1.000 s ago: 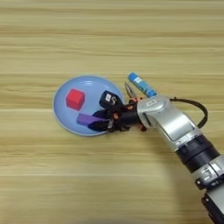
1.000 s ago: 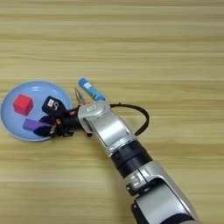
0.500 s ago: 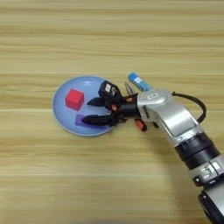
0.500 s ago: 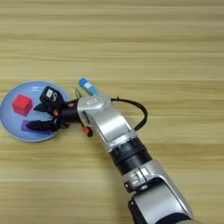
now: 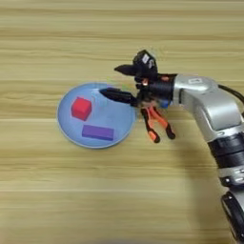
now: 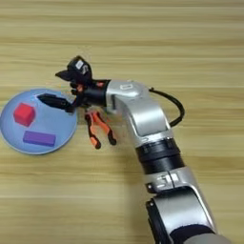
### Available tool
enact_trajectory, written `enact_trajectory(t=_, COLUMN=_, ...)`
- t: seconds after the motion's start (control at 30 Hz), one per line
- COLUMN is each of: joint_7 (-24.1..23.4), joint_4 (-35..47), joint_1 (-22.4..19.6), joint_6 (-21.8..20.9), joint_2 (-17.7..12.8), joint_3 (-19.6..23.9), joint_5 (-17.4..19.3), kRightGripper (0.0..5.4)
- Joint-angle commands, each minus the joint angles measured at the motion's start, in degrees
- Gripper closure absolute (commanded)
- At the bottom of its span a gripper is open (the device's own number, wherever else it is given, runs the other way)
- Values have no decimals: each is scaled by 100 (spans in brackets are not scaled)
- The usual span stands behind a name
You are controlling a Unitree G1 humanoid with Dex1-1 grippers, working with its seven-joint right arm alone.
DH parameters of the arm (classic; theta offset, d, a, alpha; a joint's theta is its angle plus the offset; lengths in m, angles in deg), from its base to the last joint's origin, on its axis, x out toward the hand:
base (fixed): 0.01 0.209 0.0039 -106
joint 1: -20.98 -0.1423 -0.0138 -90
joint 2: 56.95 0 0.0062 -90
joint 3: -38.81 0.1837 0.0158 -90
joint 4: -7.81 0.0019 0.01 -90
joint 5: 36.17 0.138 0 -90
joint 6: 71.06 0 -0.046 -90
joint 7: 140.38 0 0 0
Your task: Move the objects on the table
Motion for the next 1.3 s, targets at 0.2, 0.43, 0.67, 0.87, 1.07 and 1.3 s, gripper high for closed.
enact_trajectory(t=0.2, joint_7=-490, joint_4=-108, joint_1=-548, joint_6=-327, joint_2=-520, joint_3=838, joint_5=147, kRightGripper=3)
enact_trajectory(t=0.43, joint_7=-941, joint_4=-649, joint_1=-563, joint_6=-725, joint_2=-751, joint_3=1037, joint_5=-123, kRightGripper=3)
enact_trajectory(t=0.67, joint_7=-1298, joint_4=-1323, joint_1=-620, joint_6=-1106, joint_2=-808, joint_3=985, joint_5=-422, kRightGripper=3)
enact_trajectory(t=0.87, joint_7=-1431, joint_4=-1954, joint_1=-710, joint_6=-1292, joint_2=-749, joint_3=899, joint_5=-572, kRightGripper=3)
enact_trajectory(t=1.07, joint_7=-1453, joint_4=-2519, joint_1=-819, joint_6=-1504, joint_2=-725, joint_3=769, joint_5=-746, kRightGripper=3)
enact_trajectory(t=1.3, joint_7=-1549, joint_4=-3350, joint_1=-1040, joint_6=-1865, joint_2=-653, joint_3=635, joint_5=-996, kRightGripper=3)
